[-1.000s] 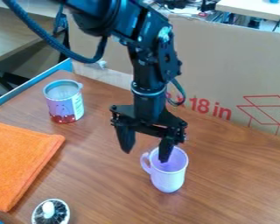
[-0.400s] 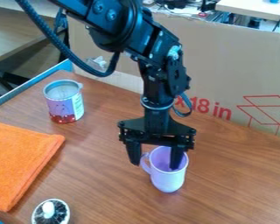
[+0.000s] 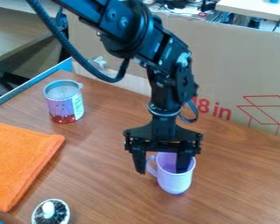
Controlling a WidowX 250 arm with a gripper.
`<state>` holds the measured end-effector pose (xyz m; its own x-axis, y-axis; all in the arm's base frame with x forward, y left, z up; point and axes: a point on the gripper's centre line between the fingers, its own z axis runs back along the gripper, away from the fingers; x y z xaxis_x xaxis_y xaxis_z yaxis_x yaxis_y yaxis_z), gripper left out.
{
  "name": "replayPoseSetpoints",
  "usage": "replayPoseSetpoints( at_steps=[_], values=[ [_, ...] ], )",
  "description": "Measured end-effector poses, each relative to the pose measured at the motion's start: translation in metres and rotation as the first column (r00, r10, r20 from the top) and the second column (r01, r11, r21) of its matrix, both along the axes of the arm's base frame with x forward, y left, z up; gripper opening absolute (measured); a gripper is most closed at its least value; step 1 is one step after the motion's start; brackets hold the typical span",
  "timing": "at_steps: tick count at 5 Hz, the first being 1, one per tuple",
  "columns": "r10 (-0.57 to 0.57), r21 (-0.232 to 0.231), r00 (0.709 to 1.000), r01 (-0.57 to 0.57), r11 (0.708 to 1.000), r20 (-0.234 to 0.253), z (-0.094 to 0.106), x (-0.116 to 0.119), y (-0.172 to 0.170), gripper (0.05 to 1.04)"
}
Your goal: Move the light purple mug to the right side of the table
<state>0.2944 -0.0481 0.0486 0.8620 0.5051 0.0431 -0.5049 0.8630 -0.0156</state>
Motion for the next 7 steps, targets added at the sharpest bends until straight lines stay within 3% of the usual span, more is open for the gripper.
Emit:
replayPoseSetpoints(
  at_steps=[1, 2, 3, 4, 5, 6, 7],
  values=[
    [0.022, 0.005, 0.999, -0.022, 1.0, -0.031, -0.005, -0.002, 0.0, 0.691],
    [0.036, 0.021, 0.999, -0.036, 0.999, -0.034, -0.005, -0.002, 0.002, 0.394],
    [0.019, 0.023, 1.0, -0.019, 1.0, -0.017, 0.004, -0.011, 0.005, 0.175],
    [-0.041, 0.041, 0.999, 0.04, 0.998, 0.013, 0.023, -0.014, 0.008, 0.093],
    [-0.147, 0.042, 0.989, 0.146, 0.988, 0.034, 0.038, -0.008, -0.009, 0.088],
    [-0.308, -0.004, 0.948, 0.31, 0.951, 0.084, 0.053, 0.01, -0.042, 0.088],
    [-0.525, -0.058, 0.846, 0.531, 0.845, 0.091, 0.041, 0.034, -0.091, 0.089]
  ],
)
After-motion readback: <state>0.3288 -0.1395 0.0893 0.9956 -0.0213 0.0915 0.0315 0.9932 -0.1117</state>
